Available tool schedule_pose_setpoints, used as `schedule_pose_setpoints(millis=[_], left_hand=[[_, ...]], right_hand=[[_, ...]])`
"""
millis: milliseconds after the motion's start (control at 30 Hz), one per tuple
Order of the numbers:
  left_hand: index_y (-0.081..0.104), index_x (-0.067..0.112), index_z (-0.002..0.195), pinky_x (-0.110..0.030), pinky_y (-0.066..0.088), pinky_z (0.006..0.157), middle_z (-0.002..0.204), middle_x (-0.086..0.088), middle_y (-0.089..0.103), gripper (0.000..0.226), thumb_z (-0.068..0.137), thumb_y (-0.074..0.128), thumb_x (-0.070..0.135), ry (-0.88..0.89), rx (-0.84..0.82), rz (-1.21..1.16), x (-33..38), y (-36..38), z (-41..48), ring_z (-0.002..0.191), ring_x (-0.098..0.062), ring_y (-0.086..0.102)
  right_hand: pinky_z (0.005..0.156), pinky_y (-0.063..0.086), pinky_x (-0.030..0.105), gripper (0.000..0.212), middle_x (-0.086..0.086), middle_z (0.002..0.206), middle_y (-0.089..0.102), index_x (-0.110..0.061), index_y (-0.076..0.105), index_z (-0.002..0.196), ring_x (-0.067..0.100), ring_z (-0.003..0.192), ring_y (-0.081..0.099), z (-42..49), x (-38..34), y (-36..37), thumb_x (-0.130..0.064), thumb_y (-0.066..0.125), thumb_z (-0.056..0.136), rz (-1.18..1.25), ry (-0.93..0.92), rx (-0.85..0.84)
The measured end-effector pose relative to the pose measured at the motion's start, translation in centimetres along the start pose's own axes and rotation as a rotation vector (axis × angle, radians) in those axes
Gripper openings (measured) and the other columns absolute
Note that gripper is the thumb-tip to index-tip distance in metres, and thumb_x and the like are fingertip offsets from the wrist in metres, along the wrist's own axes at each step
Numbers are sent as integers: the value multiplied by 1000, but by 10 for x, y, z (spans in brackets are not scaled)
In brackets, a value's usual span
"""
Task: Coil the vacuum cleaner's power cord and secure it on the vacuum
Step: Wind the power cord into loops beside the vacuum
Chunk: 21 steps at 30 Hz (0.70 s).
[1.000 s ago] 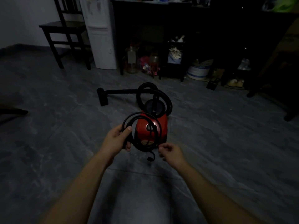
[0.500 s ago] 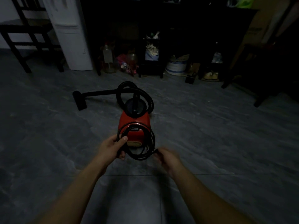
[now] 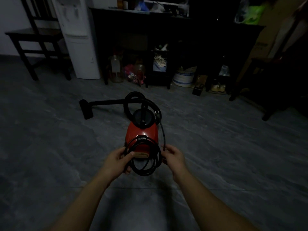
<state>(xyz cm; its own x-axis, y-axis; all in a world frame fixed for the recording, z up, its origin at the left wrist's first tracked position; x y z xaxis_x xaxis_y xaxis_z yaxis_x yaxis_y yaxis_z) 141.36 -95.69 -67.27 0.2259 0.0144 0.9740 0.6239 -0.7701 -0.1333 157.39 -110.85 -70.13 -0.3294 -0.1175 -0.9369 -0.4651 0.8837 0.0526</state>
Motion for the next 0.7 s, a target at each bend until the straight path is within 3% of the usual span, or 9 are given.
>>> schedule_pose_setpoints(millis=[167,233,367,433,567,700], left_hand=[[64,10,90,-30,52,46,53,-1,58,7,96,59,12,-8,64,-51,3,-20,1,44,-18,55],[64,8,91,-31,53,47,52,0,58,8,96,59,13,-21,71,-69,5,-24,0,45,-18,55],[60,5,89,-33,55,52,58,-5,57,13,96,61,16,-40,77,-79,6,-32,2,46,-16,56],[59,4,88,-33,55,52,61,-6,56,15,96,61,17,-35,69,-67,7,-33,2,47,-16,56],[61,5,90,-37,56,56,62,-6,58,13,96,60,16,1,19,-26,13,-29,3,50,-18,57],[63,4,91,-36,56,56,64,-5,58,13,96,59,16,37,-14,-11,23,-29,1,54,-23,54]], right_hand=[[70,58,20,27,8,91,73,-8,69,94,18,83,69,-7,-34,29,15,57,85,-131,-243,-120],[75,58,22,36,3,94,73,-16,67,93,12,86,71,-4,-38,40,16,51,86,-209,-305,-179],[95,55,30,53,-2,120,69,-24,65,122,10,112,66,0,-40,62,9,43,86,-352,-422,-309],[98,53,31,51,-5,121,70,-24,66,124,8,112,65,-2,-43,66,0,42,86,-391,-462,-339],[100,53,37,34,-10,113,70,-30,70,110,6,108,65,-2,-49,63,-22,47,87,-368,-491,-310],[97,54,42,34,-7,118,67,-35,65,120,8,110,63,2,-47,61,-41,52,90,-509,-530,-308]])
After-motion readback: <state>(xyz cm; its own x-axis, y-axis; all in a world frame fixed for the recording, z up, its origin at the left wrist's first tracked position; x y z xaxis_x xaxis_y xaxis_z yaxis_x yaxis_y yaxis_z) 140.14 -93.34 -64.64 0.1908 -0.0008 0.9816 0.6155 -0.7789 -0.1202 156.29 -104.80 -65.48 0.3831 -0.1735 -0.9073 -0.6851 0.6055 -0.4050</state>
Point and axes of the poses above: each hand's wrist, its own z-axis towards the middle knuckle, its own y-axis out of the palm, x = y × z, the point moved 7 cm from there along z, towards the middle knuckle
